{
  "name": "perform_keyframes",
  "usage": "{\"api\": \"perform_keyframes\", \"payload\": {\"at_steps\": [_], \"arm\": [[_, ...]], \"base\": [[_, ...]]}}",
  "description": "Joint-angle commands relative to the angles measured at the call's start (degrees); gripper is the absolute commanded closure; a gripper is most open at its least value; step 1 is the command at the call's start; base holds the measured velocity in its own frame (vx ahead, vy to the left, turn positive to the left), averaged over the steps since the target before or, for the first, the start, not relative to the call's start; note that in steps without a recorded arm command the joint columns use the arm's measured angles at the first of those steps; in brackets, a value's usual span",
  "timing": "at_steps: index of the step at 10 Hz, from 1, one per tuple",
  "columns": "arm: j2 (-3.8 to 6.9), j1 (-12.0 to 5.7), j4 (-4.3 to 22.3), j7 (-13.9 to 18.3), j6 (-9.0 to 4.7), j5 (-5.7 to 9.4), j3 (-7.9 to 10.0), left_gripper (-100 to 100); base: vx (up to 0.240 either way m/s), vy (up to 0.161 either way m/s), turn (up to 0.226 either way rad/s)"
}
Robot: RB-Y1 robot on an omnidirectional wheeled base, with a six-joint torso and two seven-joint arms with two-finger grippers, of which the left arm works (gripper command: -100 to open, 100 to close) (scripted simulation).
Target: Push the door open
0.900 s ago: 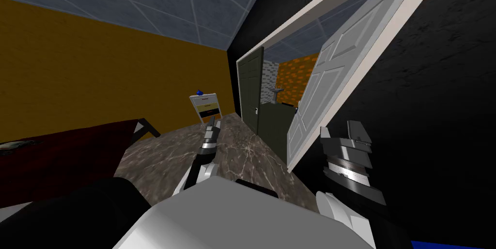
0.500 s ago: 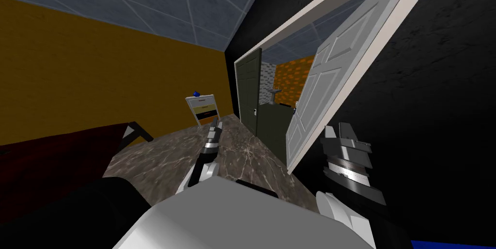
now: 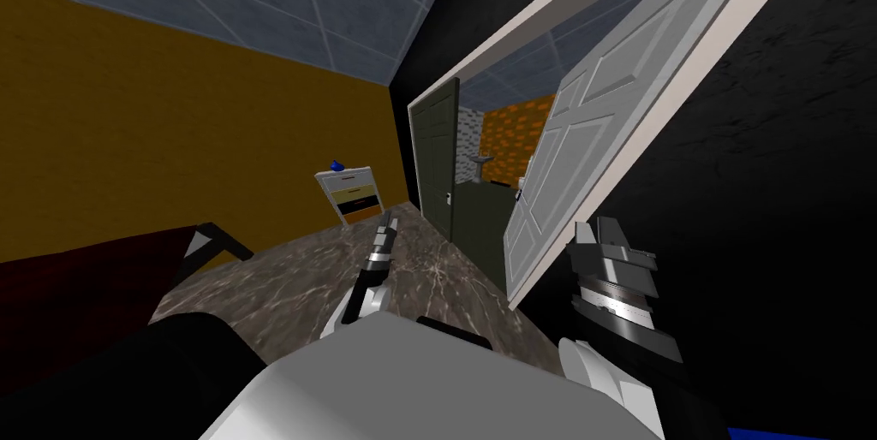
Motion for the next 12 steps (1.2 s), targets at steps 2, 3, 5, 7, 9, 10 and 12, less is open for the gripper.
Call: {"api": "perform_keyframes", "payload": {"at_steps": [2,3,5,7,9,10,12], "arm": [[0.46,-1.43,3.2,0.7,-0.59,-0.12,-0.26,-100],[0.60,-1.94,4.3,0.9,-0.82,-0.17,-0.34,-100],[0.89,-3.00,6.6,1.4,-1.30,-0.26,-0.53,-100],[1.18,-4.17,9.3,1.9,-1.83,-0.37,-0.73,-100],[1.46,-5.34,11.9,2.4,-2.36,-0.47,-0.93,-100],[1.60,-5.94,13.2,2.7,-2.63,-0.52,-1.03,-100],[1.87,-7.24,16.1,3.3,-3.22,-0.64,-1.25,-100]], "base": [[0.111,0.044,-0.089],[0.094,0.055,-0.074],[0.076,0.056,-0.078],[0.074,0.054,-0.087],[0.090,0.056,-0.089],[0.098,0.063,-0.084],[0.082,0.057,-0.099]]}}
